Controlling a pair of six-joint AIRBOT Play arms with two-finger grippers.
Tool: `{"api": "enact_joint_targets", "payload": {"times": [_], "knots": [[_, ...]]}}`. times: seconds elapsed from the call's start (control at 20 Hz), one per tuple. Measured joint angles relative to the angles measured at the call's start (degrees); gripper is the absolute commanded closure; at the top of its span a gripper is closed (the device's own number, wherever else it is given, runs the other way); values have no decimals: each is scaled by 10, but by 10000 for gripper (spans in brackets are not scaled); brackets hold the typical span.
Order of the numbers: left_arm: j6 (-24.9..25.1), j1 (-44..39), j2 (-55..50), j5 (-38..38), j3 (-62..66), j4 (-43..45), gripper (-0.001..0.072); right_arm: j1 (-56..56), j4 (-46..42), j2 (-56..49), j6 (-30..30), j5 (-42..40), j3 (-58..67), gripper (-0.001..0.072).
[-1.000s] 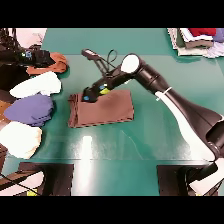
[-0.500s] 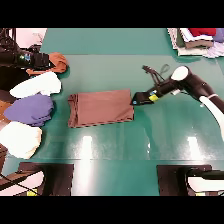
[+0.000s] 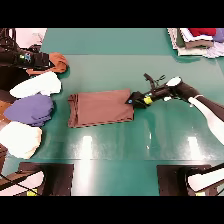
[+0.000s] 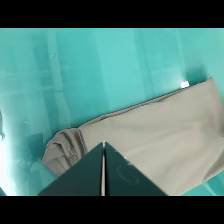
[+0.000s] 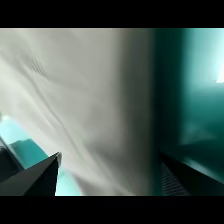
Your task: Fold the shirts.
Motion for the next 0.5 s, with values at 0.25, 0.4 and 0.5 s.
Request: {"api": "enact_joint_targets", "payload": {"times": [0.25, 0.4, 0.5], "knots": [[0, 0, 0, 1, 0, 0, 686, 50, 6, -53, -11, -3, 69, 667], [0, -2, 0, 1, 0, -3, 686, 57, 11, -59, -24, 9, 95, 699], [0, -12, 0, 1, 0, -4, 687, 42, 9, -45, -28, 12, 96, 699]]}}
